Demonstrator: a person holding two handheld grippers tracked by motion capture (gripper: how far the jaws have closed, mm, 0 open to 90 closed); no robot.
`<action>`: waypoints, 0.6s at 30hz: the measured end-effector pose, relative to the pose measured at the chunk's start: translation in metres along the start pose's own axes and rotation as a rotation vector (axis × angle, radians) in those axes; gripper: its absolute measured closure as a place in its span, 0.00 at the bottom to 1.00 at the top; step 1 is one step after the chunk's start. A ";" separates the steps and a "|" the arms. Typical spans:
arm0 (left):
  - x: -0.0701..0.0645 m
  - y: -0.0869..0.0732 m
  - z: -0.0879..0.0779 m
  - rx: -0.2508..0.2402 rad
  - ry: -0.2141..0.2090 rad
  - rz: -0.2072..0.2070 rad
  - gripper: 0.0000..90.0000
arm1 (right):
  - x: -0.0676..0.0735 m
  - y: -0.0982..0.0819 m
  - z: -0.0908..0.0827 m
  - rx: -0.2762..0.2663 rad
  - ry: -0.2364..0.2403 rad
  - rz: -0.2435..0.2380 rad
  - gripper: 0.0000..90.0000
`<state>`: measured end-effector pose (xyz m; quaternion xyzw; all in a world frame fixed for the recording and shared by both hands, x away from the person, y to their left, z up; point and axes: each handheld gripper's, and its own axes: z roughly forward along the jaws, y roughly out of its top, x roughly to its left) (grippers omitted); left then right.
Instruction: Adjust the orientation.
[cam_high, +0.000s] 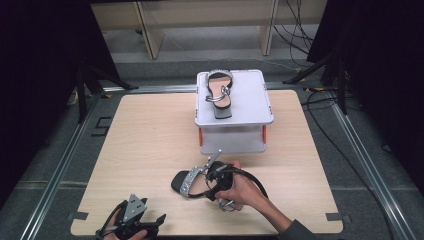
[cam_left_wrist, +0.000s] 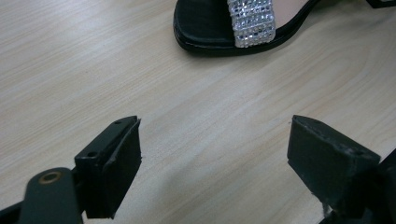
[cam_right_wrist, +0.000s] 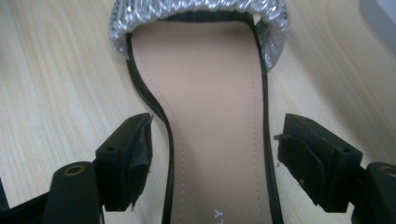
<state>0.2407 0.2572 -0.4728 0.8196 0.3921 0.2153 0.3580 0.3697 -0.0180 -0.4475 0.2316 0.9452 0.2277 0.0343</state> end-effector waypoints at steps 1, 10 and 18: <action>0.000 0.000 0.000 0.000 0.001 -0.002 0.19 | 0.000 0.000 0.001 0.004 0.007 0.002 0.29; -0.002 0.000 0.001 -0.014 -0.012 -0.030 0.19 | 0.004 -0.001 0.006 0.031 -0.019 -0.015 0.27; 0.000 0.000 0.001 -0.005 -0.001 -0.017 0.19 | 0.006 -0.002 0.011 0.064 -0.048 -0.020 0.31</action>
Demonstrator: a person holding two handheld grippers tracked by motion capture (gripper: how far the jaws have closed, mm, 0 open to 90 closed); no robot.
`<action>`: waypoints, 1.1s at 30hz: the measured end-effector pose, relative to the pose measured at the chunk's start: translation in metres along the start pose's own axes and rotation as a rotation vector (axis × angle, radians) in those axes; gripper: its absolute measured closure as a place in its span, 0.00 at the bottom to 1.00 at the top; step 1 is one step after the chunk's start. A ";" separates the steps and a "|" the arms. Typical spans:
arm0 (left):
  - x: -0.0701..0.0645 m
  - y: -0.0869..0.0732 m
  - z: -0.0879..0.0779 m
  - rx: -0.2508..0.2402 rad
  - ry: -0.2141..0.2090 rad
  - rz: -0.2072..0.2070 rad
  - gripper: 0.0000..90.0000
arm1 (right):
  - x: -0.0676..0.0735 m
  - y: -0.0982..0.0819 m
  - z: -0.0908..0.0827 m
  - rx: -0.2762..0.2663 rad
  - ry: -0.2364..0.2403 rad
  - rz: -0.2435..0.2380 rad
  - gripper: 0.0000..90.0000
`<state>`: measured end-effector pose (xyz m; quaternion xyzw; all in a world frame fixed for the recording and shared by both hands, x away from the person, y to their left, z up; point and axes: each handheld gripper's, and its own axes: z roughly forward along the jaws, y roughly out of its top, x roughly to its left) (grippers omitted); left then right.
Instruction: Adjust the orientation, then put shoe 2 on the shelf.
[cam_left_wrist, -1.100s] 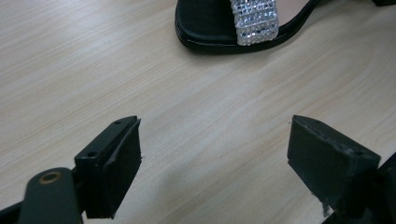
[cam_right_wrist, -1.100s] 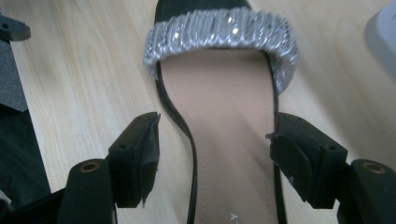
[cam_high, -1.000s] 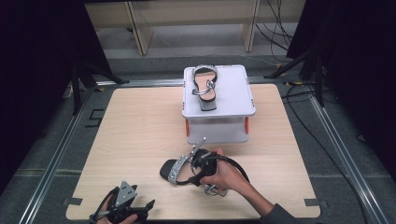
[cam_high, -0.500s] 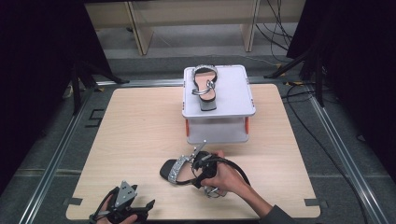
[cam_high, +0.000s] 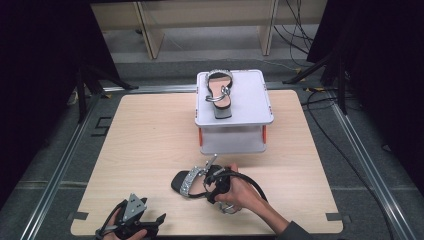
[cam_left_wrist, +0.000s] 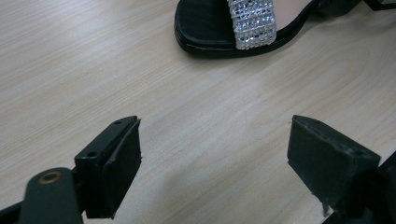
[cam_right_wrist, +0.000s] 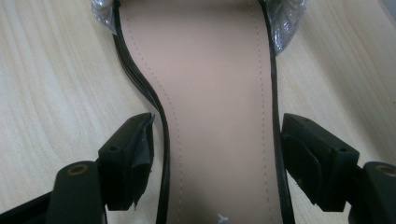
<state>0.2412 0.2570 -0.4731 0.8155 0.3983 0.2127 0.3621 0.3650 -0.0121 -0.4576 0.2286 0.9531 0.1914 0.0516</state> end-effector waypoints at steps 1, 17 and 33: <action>0.000 0.000 0.000 -0.001 -0.002 0.000 0.19 | 0.000 0.000 0.001 -0.003 -0.004 -0.004 0.31; 0.001 0.000 0.000 -0.005 -0.008 0.002 0.19 | -0.007 -0.005 0.004 0.012 0.025 -0.012 0.39; 0.000 0.000 -0.001 -0.005 -0.006 -0.001 0.19 | -0.003 -0.007 0.001 -0.001 0.017 -0.046 0.47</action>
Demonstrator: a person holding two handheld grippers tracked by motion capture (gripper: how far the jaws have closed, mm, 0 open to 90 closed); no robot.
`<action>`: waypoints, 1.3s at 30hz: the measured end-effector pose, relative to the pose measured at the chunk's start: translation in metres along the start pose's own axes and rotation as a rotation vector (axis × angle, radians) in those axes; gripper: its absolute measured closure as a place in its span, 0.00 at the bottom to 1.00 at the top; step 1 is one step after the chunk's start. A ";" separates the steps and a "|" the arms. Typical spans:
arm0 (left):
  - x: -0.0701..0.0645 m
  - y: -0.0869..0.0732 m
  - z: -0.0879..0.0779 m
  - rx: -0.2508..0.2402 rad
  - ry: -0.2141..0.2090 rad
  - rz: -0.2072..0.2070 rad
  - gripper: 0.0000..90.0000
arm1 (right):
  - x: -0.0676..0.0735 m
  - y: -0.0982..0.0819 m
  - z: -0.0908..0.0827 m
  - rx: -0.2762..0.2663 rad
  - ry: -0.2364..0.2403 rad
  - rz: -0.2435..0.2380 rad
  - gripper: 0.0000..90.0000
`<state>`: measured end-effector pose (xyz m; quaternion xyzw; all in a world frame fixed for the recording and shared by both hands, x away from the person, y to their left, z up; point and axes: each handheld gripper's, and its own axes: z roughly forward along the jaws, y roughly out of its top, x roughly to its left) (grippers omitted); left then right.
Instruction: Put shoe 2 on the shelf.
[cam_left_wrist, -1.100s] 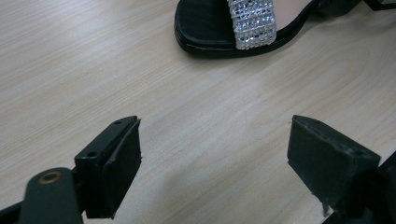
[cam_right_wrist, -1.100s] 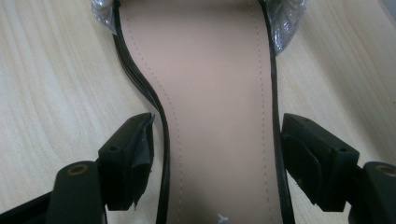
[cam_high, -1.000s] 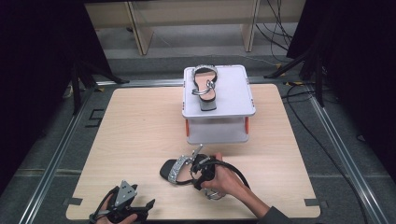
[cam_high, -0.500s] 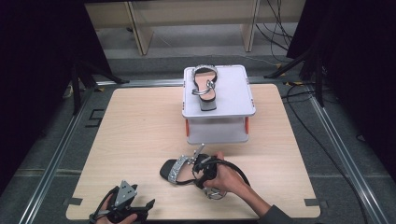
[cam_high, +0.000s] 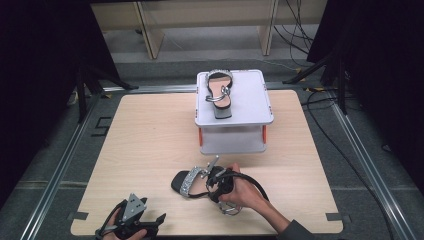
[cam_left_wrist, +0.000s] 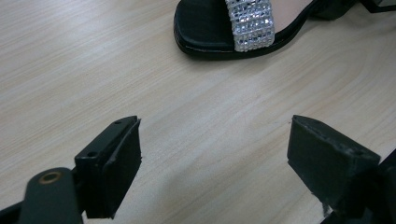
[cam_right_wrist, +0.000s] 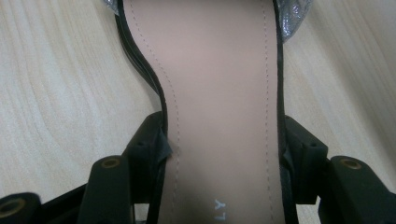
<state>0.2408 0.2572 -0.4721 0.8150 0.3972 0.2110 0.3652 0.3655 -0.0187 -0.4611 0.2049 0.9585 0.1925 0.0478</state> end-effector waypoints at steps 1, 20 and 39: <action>-0.001 -0.001 0.000 -0.002 0.000 -0.017 0.19 | 0.000 0.000 0.000 -0.001 -0.002 0.000 0.47; 0.003 -0.002 0.001 0.022 0.016 0.012 0.19 | -0.007 0.010 -0.026 -0.101 0.008 0.029 0.48; 0.001 -0.003 0.001 0.014 0.012 -0.020 0.19 | -0.025 0.056 -0.107 -0.240 -0.013 0.071 0.48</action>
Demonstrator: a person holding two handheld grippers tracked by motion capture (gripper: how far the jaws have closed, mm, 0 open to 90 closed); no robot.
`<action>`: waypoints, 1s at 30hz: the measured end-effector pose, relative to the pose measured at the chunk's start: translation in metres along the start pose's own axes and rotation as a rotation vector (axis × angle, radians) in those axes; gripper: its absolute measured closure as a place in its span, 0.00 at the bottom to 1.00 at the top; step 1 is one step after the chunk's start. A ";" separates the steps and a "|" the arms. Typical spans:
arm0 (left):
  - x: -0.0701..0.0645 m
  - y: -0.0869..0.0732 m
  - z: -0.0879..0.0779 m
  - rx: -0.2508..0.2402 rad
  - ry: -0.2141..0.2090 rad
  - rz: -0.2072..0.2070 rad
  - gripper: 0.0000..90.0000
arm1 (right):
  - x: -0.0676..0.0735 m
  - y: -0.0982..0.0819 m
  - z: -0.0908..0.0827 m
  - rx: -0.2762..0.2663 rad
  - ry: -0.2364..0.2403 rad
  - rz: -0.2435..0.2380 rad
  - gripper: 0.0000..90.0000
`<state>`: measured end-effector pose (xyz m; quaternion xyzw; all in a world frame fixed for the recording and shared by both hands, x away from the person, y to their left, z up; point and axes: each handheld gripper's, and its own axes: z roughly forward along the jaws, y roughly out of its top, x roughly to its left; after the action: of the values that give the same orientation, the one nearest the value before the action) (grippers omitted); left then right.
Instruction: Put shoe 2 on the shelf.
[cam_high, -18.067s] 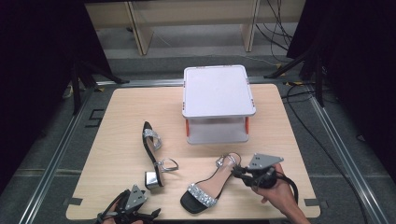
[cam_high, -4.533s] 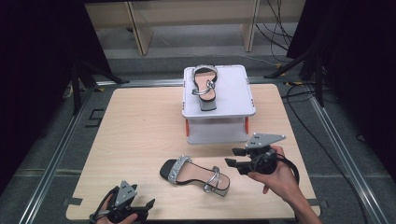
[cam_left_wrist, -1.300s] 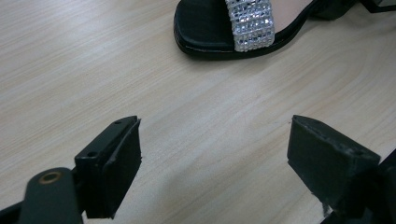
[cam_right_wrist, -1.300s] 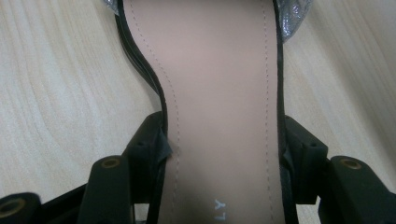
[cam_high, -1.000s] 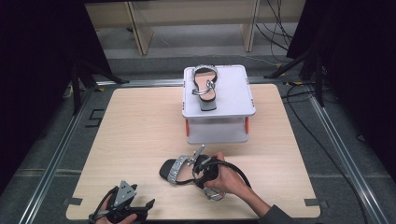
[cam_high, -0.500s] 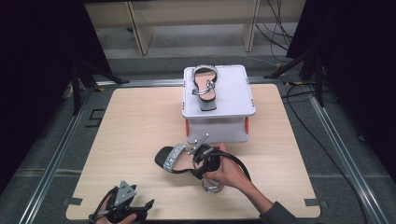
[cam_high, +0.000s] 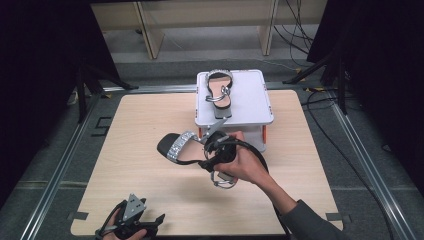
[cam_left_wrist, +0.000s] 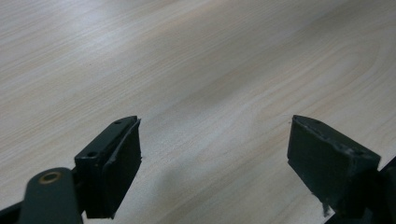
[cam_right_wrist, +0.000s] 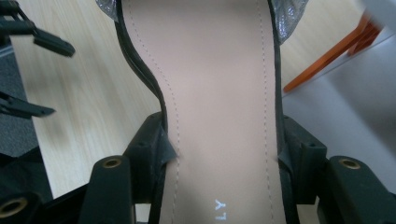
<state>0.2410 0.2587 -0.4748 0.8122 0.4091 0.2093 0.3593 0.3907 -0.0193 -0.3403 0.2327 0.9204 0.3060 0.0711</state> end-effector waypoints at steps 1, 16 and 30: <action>0.004 0.001 0.000 0.007 0.008 0.051 0.19 | -0.001 0.004 -0.005 -0.006 0.004 0.020 0.48; 0.004 -0.001 0.002 0.034 0.003 0.055 0.19 | -0.053 0.053 -0.081 -0.127 -0.105 0.105 0.48; 0.001 -0.001 0.002 0.025 -0.003 0.029 0.19 | -0.136 0.057 -0.105 -0.107 -0.276 0.394 0.48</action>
<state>0.2423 0.2590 -0.4769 0.8228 0.3993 0.2080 0.3469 0.5042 -0.0987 -0.2236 0.4433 0.8213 0.3273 0.1476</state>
